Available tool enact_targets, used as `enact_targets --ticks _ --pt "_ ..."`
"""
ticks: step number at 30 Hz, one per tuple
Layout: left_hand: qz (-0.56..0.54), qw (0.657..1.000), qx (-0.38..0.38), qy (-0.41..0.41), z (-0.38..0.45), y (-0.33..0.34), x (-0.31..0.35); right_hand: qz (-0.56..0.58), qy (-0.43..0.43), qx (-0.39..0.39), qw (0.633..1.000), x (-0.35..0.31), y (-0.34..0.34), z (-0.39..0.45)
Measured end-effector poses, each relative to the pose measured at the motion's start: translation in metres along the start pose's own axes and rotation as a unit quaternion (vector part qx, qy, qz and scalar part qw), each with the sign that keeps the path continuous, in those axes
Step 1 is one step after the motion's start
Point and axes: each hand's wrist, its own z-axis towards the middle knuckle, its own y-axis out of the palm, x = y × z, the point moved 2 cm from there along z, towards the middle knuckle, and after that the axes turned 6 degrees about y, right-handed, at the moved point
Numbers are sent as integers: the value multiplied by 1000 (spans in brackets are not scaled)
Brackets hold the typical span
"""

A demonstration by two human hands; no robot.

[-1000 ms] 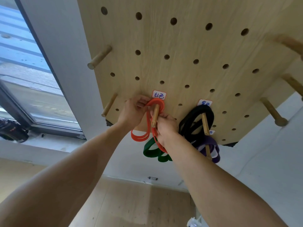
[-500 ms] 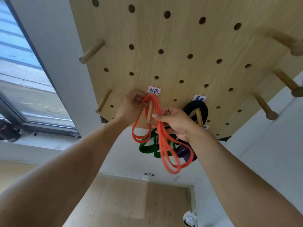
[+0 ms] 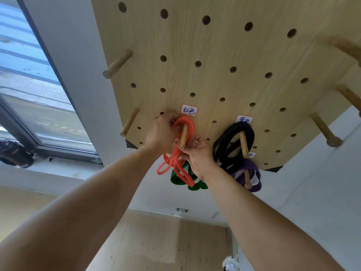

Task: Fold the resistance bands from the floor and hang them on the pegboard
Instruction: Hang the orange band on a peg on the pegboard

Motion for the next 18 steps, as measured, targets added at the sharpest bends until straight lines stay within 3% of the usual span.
enact_targets --ticks 5,9,15,18 --pt "70 997 -7 40 1 -7 2 1 -25 29 999 4 1 1" --pt "135 986 -38 87 11 -23 3 -27 -52 94 994 7 -9 3" --pt "142 983 -91 67 11 -24 2 155 43 36 986 12 24 6" --pt "118 987 -92 62 8 -23 1 54 -10 98 994 9 12 8"
